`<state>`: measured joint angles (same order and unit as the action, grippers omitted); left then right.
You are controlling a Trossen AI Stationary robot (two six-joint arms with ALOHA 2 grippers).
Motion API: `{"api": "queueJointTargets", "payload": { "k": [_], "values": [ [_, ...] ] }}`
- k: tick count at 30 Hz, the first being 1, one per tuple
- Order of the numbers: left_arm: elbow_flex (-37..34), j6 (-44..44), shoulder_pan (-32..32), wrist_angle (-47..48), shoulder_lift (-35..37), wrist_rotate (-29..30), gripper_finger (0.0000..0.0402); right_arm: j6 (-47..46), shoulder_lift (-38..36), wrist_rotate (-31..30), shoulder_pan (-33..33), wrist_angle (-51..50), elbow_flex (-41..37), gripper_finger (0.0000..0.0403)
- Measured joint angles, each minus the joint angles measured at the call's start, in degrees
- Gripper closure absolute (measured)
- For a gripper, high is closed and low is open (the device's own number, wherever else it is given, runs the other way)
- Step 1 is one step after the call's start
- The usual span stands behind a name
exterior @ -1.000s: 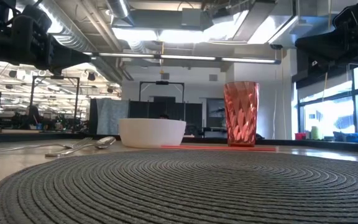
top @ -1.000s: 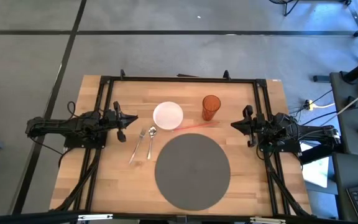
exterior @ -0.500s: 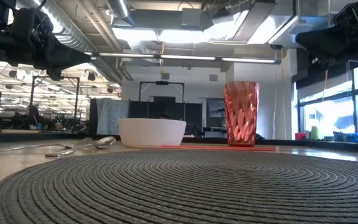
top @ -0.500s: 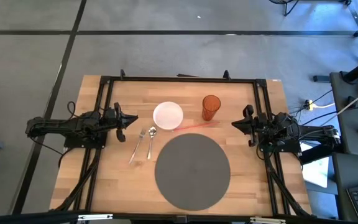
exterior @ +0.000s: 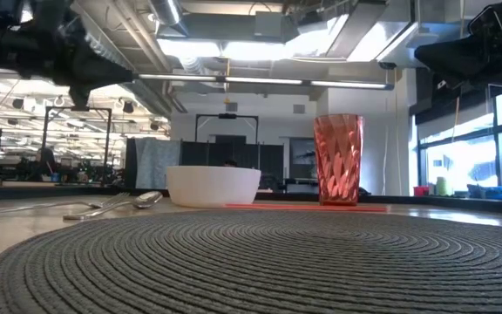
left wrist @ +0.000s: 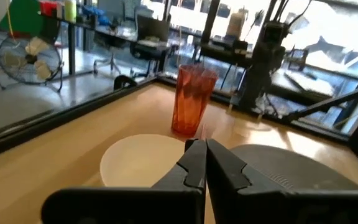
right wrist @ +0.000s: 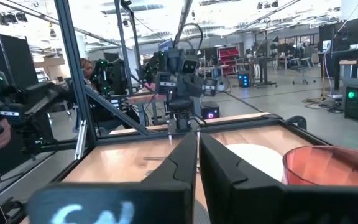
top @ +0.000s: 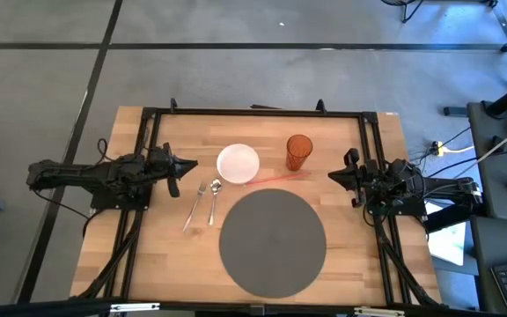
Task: Pick & Place Utensil
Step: Put the bowl on the mat
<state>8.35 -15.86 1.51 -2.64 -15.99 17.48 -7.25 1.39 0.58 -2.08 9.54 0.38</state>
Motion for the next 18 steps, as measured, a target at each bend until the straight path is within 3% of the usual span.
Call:
{"api": "queueJointTargets", "payload": {
  "k": [3,7,11,13,18],
  "values": [
    [7.06,0.09,1.3,2.19,-12.35,-0.67,0.04,0.25,0.0,-0.07,0.0,0.0,0.0,0.0383],
    [20.5,2.98,4.59,12.95,-32.48,-2.4,0.04,0.39,0.0,-0.38,0.0,0.0,0.0,0.0383],
    [33.1,14.29,7.76,18.42,-50.8,-9.66,0.04,0.33,0.0,-1.04,0.0,-0.7,0.0,0.0383],
    [38.64,19.63,8.01,18.96,-57.58,-12.89,0.04,0.25,0.0,-1.04,0.0,-1.58,0.0,0.0383],
    [52.13,21.39,8.21,29.11,-68.9,-14.96,0.0389,0.51,0.0,-1.03,0.0,-2.29,0.0,0.0383]
  ]
}}
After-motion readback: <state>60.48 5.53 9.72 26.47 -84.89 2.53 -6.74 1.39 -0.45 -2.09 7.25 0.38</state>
